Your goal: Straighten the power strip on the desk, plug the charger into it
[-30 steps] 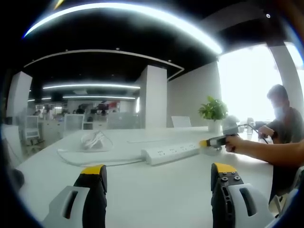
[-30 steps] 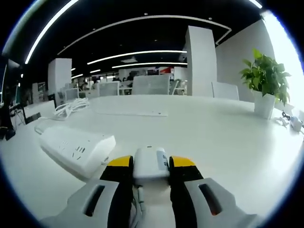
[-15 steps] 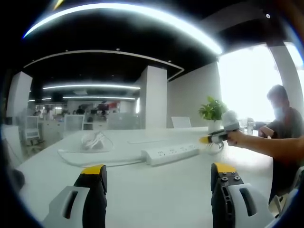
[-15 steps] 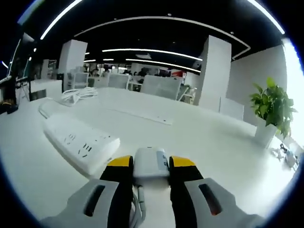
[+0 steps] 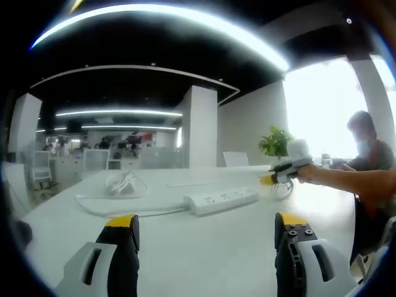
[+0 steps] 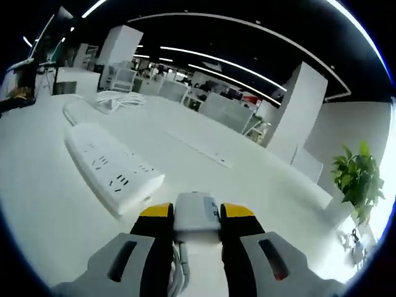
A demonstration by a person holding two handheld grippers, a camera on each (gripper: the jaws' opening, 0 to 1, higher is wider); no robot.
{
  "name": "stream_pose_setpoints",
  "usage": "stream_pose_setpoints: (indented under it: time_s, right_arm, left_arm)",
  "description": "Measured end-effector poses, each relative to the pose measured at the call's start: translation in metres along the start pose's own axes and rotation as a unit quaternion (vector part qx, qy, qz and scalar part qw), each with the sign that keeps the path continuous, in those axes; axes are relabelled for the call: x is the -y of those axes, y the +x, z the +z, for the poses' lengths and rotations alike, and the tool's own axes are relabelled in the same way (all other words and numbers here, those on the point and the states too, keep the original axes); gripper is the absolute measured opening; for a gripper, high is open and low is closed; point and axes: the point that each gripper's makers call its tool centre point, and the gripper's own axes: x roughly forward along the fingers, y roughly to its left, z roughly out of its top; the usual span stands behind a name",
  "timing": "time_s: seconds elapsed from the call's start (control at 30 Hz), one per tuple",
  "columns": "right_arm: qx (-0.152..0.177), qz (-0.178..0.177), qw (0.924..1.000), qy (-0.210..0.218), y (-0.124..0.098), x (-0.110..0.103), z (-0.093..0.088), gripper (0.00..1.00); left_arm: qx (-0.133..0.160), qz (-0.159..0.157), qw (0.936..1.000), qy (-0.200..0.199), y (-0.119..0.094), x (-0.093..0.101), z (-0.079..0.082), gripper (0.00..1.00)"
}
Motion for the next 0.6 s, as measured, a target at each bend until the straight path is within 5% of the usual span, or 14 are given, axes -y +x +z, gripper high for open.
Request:
stream_pose_setpoints:
  time_s: [0.6]
  right_arm:
    - [-0.041,0.072,0.9892,-0.121,-0.018,-0.010,0.027,0.27]
  left_arm:
    - [-0.002,-0.003,1.0000,0.000,0.000,0.003,-0.001,0.93]
